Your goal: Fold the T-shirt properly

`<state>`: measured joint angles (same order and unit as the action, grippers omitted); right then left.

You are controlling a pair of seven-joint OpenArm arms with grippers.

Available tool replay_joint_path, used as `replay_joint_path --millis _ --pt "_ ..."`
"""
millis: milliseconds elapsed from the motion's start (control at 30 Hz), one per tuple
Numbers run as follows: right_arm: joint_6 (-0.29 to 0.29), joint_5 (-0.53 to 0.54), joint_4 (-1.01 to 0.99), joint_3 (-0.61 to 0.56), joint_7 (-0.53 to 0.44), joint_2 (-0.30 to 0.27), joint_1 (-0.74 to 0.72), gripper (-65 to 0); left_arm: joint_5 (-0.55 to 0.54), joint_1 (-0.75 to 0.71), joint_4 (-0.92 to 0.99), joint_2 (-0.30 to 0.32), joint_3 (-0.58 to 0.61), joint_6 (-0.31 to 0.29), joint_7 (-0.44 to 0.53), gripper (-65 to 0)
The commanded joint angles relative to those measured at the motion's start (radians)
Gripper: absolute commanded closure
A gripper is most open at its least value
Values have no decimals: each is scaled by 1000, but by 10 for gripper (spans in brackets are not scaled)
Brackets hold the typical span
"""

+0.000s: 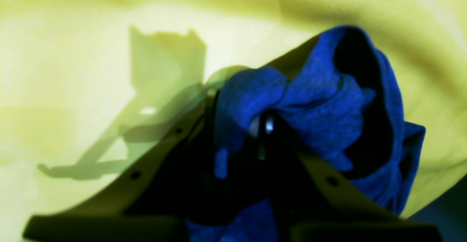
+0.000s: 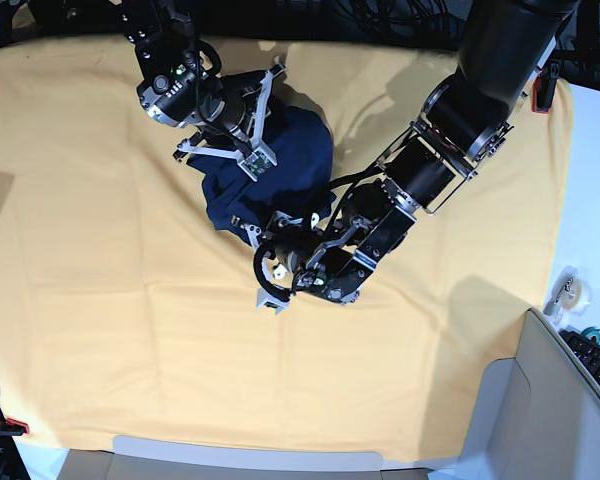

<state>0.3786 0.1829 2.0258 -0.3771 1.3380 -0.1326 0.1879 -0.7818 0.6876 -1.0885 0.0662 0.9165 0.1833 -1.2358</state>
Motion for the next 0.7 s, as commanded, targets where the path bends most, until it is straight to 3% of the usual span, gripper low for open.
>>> replay_joint_path --millis 0,167,233,300,367,433,667 --pt "15 40 9 -3 18 -9 2 0 58 31 -2 8 -7 20 40 -11" --pt "15 40 8 -6 18 -12 2 0 58 31 -2 5 -7 20 40 -15" --pt "15 40 8 -9 18 -12 2 0 58 31 -2 5 -7 20 38 -51" --pt "15 40 8 -9 18 -11 2 -27 58 28 -5 7 -9 18 38 -139" --pt "15 40 8 -4 18 -12 3 -96 58 28 -11 7 -9 20 38 -246" --pt "15 40 9 -4 18 -16 6 -150 58 27 -34 7 -12 20 41 -308" --pt "15 40 11 36 18 -28 3 -176 57 19 -81 8 -70 22 49 -304"
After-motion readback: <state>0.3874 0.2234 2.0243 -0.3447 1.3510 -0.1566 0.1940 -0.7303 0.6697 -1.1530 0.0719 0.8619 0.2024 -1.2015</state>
